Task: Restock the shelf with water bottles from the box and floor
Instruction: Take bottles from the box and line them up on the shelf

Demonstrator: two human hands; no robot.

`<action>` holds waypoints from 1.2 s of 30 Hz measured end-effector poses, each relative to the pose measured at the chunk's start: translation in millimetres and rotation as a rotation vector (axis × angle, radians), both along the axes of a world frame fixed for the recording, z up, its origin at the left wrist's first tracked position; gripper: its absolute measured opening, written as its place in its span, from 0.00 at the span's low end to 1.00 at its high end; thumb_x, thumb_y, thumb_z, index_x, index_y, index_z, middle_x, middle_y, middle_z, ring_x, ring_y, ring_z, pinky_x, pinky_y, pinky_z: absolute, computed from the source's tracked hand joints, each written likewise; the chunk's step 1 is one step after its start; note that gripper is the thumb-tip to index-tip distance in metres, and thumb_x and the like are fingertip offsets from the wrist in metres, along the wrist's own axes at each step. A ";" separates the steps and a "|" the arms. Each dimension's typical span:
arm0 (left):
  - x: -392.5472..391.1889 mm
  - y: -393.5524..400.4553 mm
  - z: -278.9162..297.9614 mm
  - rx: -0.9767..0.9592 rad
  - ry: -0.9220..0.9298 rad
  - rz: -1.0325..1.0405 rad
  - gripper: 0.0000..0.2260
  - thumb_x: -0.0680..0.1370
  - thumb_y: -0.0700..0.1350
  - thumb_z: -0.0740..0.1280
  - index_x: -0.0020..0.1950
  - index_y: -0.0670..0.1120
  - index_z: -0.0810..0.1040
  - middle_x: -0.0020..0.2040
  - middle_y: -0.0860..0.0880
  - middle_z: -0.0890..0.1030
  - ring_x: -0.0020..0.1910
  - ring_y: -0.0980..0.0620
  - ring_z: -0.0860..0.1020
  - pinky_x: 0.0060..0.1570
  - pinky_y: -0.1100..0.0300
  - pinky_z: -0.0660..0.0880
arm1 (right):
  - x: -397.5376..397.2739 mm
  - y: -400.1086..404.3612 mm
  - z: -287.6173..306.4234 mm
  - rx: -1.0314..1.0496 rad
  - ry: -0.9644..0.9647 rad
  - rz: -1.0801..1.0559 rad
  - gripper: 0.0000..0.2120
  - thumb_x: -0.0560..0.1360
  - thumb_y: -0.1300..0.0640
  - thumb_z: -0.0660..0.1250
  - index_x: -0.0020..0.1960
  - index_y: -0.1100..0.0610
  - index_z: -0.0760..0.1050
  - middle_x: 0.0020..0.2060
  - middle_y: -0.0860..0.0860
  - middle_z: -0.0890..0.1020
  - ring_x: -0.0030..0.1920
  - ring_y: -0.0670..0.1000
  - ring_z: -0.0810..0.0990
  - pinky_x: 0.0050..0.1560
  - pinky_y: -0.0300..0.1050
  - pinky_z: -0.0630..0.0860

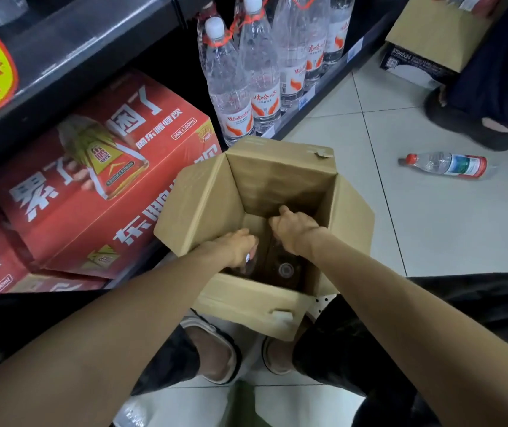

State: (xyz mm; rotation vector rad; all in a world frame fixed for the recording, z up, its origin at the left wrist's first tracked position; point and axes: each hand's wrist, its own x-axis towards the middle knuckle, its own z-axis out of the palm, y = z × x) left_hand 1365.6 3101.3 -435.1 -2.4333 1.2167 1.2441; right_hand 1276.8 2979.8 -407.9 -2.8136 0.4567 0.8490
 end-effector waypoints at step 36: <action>9.7 92.9 304.4 -0.815 -0.462 0.075 0.10 0.73 0.48 0.72 0.49 0.47 0.75 0.51 0.50 0.74 0.52 0.51 0.71 0.47 0.58 0.64 | -21.4 44.8 282.5 -0.074 -0.701 0.118 0.08 0.77 0.61 0.62 0.56 0.59 0.71 0.56 0.55 0.71 0.55 0.60 0.75 0.47 0.46 0.67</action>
